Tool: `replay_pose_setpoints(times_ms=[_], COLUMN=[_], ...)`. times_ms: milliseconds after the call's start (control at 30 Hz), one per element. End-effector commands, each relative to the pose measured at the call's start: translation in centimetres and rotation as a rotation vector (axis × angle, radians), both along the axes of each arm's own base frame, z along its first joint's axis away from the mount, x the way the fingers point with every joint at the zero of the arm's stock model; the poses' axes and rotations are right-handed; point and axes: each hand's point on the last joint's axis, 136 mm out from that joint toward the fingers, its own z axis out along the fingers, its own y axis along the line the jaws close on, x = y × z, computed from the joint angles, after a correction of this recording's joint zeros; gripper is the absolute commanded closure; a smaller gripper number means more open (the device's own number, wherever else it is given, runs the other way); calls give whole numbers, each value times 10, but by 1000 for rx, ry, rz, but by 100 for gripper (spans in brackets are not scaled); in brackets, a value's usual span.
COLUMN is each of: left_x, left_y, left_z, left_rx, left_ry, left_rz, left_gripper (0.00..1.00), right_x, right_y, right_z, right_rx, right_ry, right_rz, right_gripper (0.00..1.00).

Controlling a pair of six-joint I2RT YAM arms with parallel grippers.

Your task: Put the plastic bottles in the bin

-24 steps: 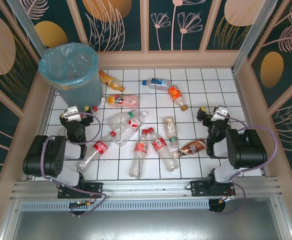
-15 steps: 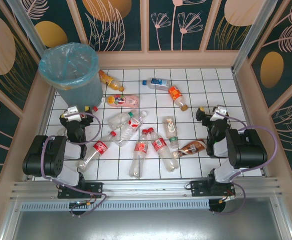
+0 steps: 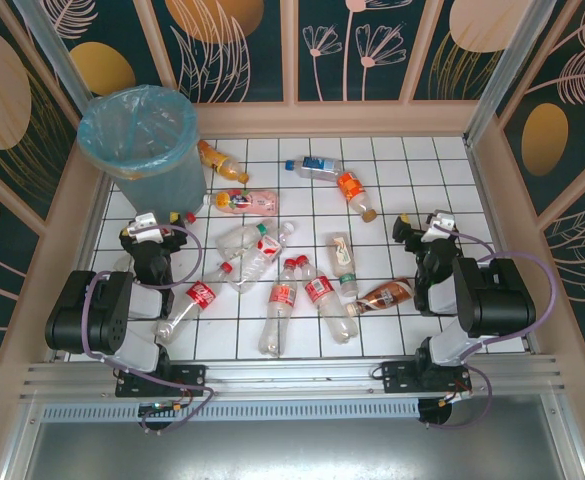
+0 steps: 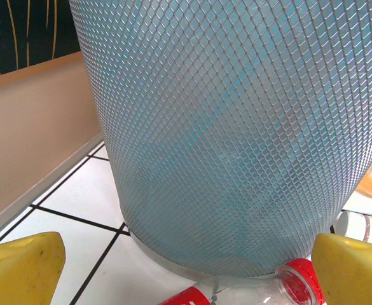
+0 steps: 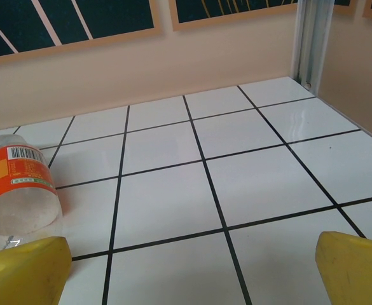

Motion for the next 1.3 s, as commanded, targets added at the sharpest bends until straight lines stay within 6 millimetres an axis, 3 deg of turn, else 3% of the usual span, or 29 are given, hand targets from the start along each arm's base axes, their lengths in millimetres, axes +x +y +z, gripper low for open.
replay_pose_setpoints(times_ms=[0, 100, 233, 367, 600, 733, 900, 1033, 1167, 1267], left_x=[2, 7, 15, -11, -46, -54, -52, -51, -48, -42], left_y=[-1, -4, -6, -7, -13, -12, -21, -39, -65, -99], left_z=[12, 18, 28, 46, 64, 81, 123, 158, 164, 165], left_rx=[-8, -3, -27, -70, -151, -232, -248, -269, -289, -271], left_ry=[-44, -31, 60, -52, -134, -143, -91, -75, -10, 74], left_rz=[-8, -26, -31, -42, -77, -70, -114, -211, -327, -440], left_gripper=[1, 1, 1, 1, 1, 4, 7, 11, 15, 16], right_x=[6, 1, -17, -21, -20, -20, -29, -57, -75, -80], right_y=[1, -2, 2, 20, 77, 112, 157, 194, 213, 214], right_z=[13, 18, 43, 67, 95, 104, 97, 79, 72, 72], right_rx=[-2, -3, -35, -99, 1, 33, 84, 37, 30, 58], right_ry=[-39, -66, -133, -157, -61, 80, 336, 533, 608, 653], right_rz=[19, -1, -17, -20, 197, 323, 437, 526, 570, 568], right_gripper=[1, 1, 1, 1, 5, 9, 15, 15, 14, 14])
